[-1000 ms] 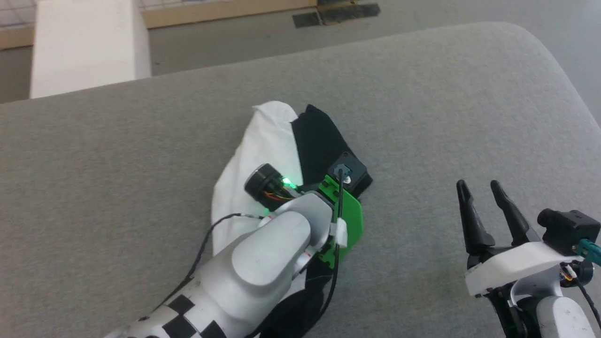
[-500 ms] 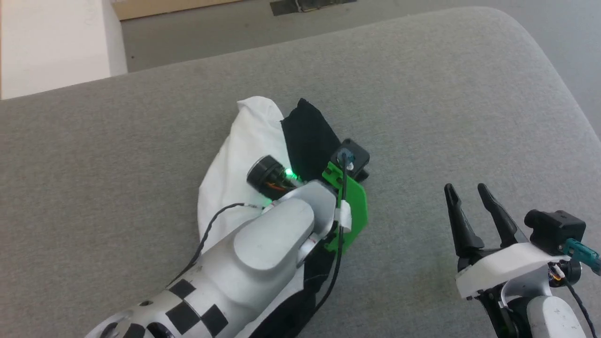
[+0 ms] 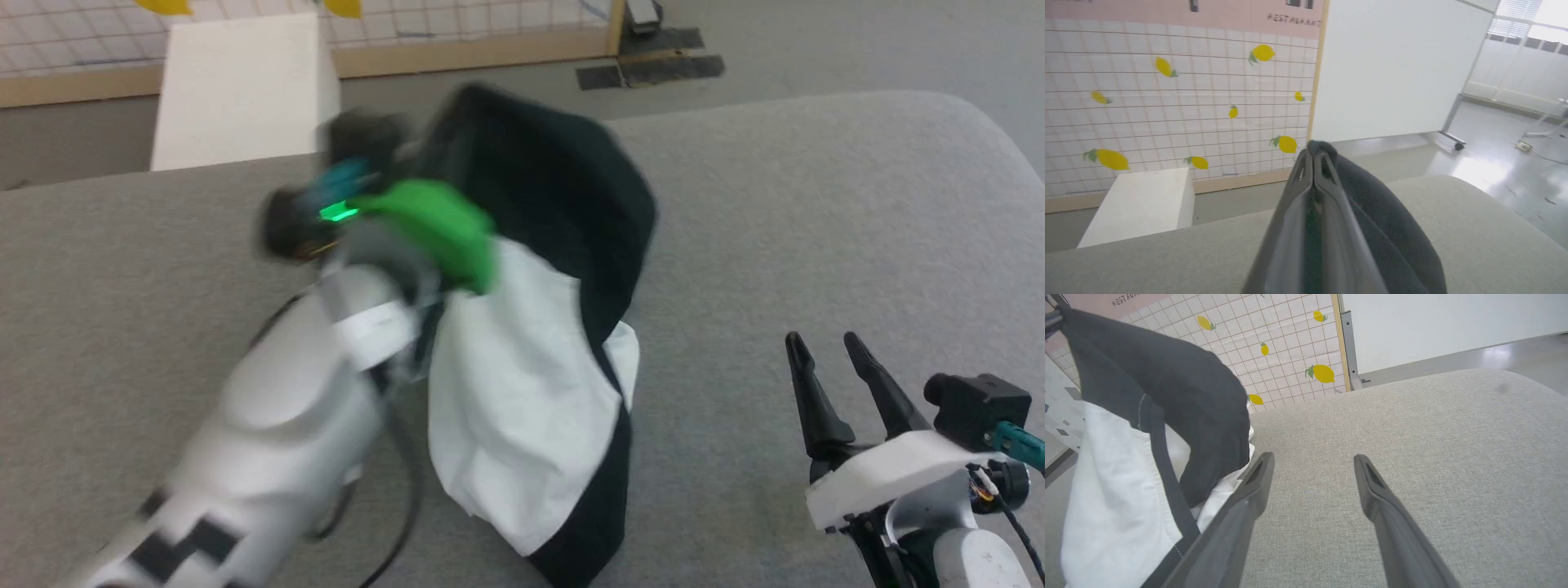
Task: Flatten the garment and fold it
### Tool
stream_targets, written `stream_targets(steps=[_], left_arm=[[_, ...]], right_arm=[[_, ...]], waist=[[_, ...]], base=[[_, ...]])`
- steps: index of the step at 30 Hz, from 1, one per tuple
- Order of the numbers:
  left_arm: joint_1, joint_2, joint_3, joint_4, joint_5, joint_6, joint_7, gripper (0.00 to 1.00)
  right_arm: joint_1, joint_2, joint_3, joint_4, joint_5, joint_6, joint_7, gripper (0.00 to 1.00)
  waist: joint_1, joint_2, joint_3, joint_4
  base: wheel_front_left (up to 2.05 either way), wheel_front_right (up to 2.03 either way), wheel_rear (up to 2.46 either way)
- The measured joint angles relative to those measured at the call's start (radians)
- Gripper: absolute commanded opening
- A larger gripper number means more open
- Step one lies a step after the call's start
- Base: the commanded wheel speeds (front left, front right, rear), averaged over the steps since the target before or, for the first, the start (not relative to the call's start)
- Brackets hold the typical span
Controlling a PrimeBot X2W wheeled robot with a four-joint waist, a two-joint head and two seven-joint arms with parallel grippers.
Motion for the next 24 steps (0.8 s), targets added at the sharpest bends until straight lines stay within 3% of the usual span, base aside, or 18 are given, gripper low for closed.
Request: stream_targets(steps=[1,4,7,11,12,14,19,24], left_arm=[[0.169,0.141,0.096,-0.103,-0.049,0.086,-0.026,0.00],[0.370,0.241,0.189,-0.195,-0.114,0.170,-0.040,0.00],[0.565,0.297,0.259,-0.254,-0.173,0.244,-0.047,0.00],[0.764,0.327,0.281,-0.252,-0.240,0.294,-0.013,0.00],[0.792,0.325,0.273,-0.246,-0.256,0.298,0.013,0.13],[0.844,0.309,0.251,-0.236,-0.296,0.291,0.060,1.00],[0.850,0.257,0.286,-0.232,-0.312,0.225,-0.042,1.00],[0.812,0.218,0.355,-0.247,-0.182,0.156,-0.095,1.00]], right_arm=[[0.018,0.000,-0.010,-0.011,-0.004,0.000,0.012,1.00],[0.026,0.000,-0.011,-0.022,-0.005,0.000,0.020,1.00],[0.032,0.000,-0.007,-0.028,-0.005,0.000,0.026,1.00],[0.036,0.000,0.004,-0.032,-0.006,0.000,0.046,1.00],[0.036,0.000,0.009,-0.032,-0.007,0.000,0.052,1.00],[0.037,0.000,0.018,-0.034,-0.013,0.000,0.072,1.00],[0.049,-0.001,0.086,-0.049,-0.032,0.000,0.154,1.00],[0.102,0.001,0.229,-0.076,0.001,0.000,0.313,1.00]], waist=[[0.0000,0.0000,-0.021,0.038],[-0.0001,0.0000,-0.037,0.074],[-0.0001,0.0000,-0.048,0.109],[-0.0001,-0.0001,-0.058,0.151],[-0.0001,0.0000,-0.059,0.159],[-0.0001,0.0000,-0.063,0.177],[-0.0001,0.0000,-0.070,0.213],[-0.0001,0.0000,-0.077,0.240]], base=[[0.00,0.00,0.00],[0.00,0.00,0.00],[0.00,0.00,0.00],[0.00,0.00,0.00],[0.00,0.00,0.00],[0.00,0.00,0.00],[0.00,0.00,0.00],[0.00,0.00,0.00]])
